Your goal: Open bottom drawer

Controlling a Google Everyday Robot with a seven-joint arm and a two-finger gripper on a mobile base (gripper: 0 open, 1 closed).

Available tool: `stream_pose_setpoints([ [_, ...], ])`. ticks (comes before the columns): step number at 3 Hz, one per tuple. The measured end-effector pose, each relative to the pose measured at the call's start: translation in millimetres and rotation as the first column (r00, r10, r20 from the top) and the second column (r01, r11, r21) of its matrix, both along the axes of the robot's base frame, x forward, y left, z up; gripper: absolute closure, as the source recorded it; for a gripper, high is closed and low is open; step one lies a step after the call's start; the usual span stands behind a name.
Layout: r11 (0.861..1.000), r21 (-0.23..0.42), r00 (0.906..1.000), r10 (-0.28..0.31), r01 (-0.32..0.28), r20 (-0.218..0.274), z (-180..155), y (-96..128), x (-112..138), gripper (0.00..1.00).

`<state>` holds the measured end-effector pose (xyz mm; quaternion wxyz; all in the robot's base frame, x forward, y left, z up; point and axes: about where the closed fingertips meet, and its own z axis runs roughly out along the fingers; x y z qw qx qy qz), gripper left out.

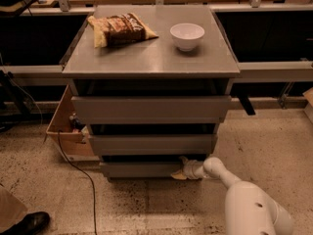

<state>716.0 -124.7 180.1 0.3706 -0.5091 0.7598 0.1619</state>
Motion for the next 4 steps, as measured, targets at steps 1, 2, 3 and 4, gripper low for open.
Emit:
stream_pose_setpoints([
  [1, 1.0, -0.002, 0.9999, 0.012, -0.012, -0.003, 5.2, 2.6, -4.3, 0.74],
  [2, 1.0, -0.002, 0.9999, 0.012, -0.012, -0.003, 13.6, 0.7, -4.2, 0.95],
  [3, 1.0, -0.002, 0.9999, 0.012, -0.012, -0.003, 17.9, -0.4, -4.2, 0.89],
  [4, 0.999, -0.013, 0.9976, 0.051, -0.052, -0.048, 12.5, 6.0, -31.9, 0.66],
])
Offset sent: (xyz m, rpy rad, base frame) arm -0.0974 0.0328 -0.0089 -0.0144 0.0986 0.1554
